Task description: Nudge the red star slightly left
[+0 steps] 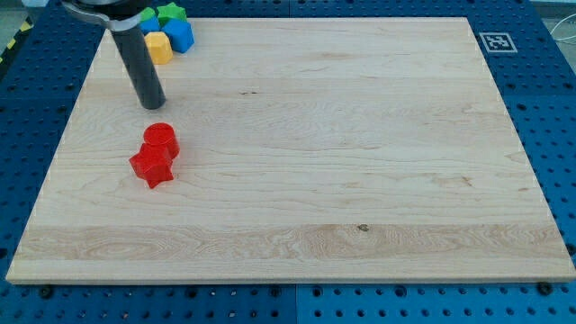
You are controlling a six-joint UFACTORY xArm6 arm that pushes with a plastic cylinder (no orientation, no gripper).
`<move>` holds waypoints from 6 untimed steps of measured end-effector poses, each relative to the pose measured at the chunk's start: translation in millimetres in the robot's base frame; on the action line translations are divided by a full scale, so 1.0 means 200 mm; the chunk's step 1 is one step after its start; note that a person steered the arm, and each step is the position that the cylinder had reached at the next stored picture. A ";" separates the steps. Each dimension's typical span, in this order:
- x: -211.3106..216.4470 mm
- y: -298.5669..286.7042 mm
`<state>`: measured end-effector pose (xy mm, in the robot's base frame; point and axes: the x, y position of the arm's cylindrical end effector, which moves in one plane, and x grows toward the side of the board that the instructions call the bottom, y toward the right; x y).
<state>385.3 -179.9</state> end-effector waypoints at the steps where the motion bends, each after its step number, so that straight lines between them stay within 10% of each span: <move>1: 0.04 0.17; 6: 0.54 0.40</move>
<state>493.1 -99.0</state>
